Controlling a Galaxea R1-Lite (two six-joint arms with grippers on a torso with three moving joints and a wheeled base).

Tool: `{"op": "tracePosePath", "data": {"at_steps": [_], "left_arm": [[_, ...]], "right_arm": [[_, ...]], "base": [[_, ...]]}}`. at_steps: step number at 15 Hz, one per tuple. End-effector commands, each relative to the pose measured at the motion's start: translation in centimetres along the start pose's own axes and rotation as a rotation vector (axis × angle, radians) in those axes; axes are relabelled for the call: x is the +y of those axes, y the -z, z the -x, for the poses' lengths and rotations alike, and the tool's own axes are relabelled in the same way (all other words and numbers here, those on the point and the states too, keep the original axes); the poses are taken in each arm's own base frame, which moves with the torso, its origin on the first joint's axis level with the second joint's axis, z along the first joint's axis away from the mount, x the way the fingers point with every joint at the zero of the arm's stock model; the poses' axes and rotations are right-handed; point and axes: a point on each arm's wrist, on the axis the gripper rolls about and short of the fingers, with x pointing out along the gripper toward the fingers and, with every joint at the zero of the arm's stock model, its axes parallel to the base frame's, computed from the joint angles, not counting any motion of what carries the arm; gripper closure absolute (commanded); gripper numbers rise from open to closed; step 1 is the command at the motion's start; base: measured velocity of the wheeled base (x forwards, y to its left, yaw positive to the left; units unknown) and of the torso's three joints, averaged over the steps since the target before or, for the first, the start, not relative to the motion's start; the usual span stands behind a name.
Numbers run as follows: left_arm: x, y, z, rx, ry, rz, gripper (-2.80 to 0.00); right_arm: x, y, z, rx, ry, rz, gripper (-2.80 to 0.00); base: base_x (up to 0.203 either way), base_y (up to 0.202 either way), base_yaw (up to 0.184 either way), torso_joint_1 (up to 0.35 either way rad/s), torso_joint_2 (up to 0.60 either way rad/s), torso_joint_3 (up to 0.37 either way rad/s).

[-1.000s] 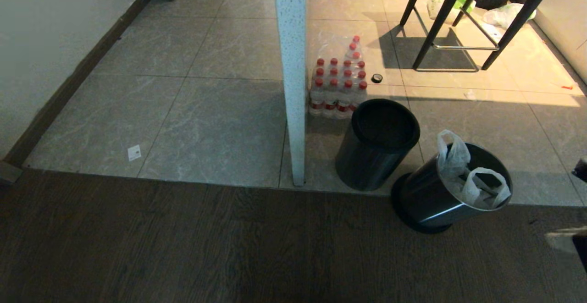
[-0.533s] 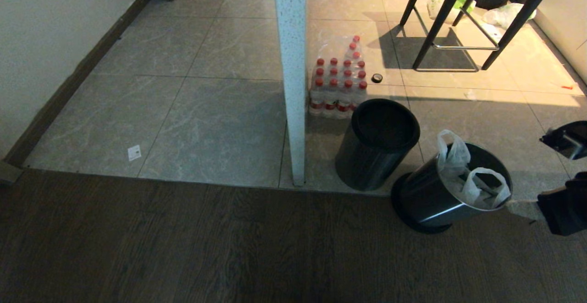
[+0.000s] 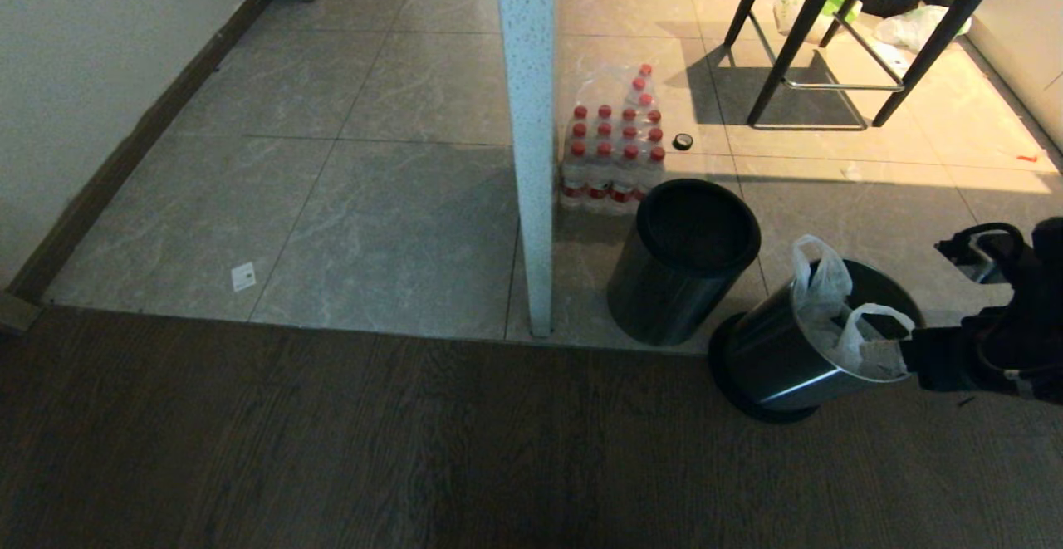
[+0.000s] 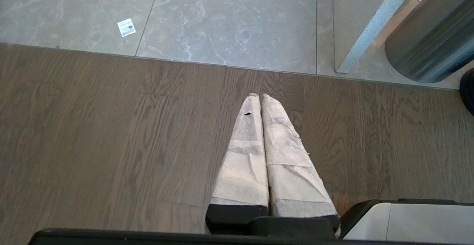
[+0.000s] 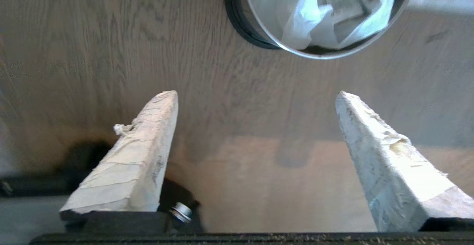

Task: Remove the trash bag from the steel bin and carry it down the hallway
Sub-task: Pick up the trash bag

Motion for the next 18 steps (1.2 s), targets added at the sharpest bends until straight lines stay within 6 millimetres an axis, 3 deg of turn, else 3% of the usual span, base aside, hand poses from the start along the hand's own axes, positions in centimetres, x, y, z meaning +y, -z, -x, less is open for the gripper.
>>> {"op": "tracePosePath", "data": {"at_steps": [1, 7, 11, 14, 18], "left_arm": [[0.0, 0.0, 0.0, 0.000, 0.000, 0.000, 0.00], [0.0, 0.0, 0.0, 0.000, 0.000, 0.000, 0.00], [0.0, 0.0, 0.0, 0.000, 0.000, 0.000, 0.00], [0.0, 0.0, 0.0, 0.000, 0.000, 0.000, 0.00], [0.0, 0.0, 0.0, 0.000, 0.000, 0.000, 0.00]], "right_arm": [[-0.1, 0.4, -2.0, 0.057, 0.013, -0.053, -2.80], [-1.4, 0.7, -4.2, 0.088, 0.074, -0.143, -2.80], [-2.0, 0.0, -5.0, 0.017, 0.071, -0.173, -2.80], [-1.7, 0.9, -5.5, 0.020, -0.050, -0.257, -2.80], [-0.9, 1.7, -6.3, 0.096, -0.079, -0.216, -2.80]], "base": [[0.000, 0.000, 0.000, 0.000, 0.00, 0.000], [0.000, 0.000, 0.000, 0.000, 0.00, 0.000], [0.000, 0.000, 0.000, 0.000, 0.00, 0.000], [0.000, 0.000, 0.000, 0.000, 0.00, 0.000], [0.000, 0.000, 0.000, 0.000, 0.00, 0.000]]}}
